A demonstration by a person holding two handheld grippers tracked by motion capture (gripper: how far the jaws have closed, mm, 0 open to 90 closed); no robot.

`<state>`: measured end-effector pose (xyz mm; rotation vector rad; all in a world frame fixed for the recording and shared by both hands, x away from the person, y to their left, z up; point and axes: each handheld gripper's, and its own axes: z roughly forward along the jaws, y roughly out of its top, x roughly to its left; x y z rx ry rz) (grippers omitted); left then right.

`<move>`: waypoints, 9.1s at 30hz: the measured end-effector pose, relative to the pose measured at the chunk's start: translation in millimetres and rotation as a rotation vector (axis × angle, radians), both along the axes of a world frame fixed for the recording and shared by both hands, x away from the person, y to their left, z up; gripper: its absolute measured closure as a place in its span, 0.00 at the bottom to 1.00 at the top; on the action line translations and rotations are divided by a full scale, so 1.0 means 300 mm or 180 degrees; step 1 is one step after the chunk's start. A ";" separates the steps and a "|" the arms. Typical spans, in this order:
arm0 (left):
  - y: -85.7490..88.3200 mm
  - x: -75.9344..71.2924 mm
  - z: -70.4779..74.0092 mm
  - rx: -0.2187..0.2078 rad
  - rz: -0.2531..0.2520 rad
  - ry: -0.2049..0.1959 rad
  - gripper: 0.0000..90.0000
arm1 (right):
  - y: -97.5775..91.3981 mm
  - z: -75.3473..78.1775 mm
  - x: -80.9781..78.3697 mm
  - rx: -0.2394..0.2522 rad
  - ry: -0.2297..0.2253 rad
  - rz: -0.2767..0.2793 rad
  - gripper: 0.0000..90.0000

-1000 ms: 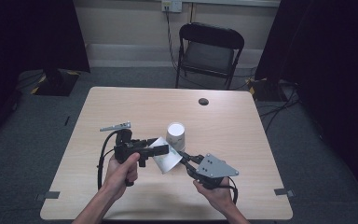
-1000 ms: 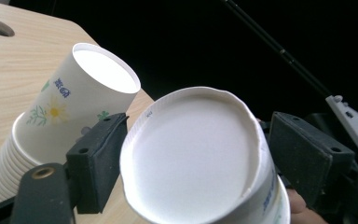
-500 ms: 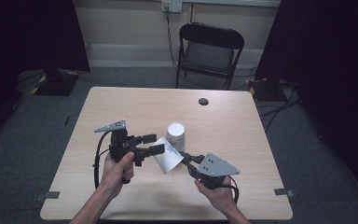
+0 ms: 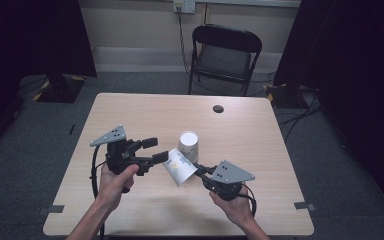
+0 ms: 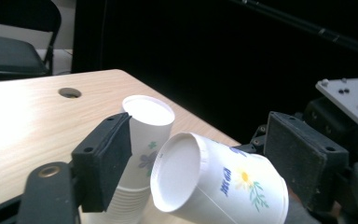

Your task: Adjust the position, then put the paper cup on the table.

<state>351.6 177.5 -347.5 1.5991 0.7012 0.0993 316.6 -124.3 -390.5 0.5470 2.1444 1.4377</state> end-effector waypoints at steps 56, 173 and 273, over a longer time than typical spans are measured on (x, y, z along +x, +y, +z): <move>-0.177 -0.148 -0.177 0.2410 -0.1152 -0.1239 0.18 | 0.062 -0.027 0.079 -0.0686 0.1324 0.0613 0.98; 0.074 0.079 -0.190 0.1023 0.0468 -0.0009 0.35 | -0.083 -0.075 0.089 -0.0153 0.1117 -0.0153 0.53; 0.268 0.075 -0.404 0.1881 0.1020 0.0565 0.18 | -0.441 -0.362 0.170 -0.0466 0.1357 -0.1430 0.17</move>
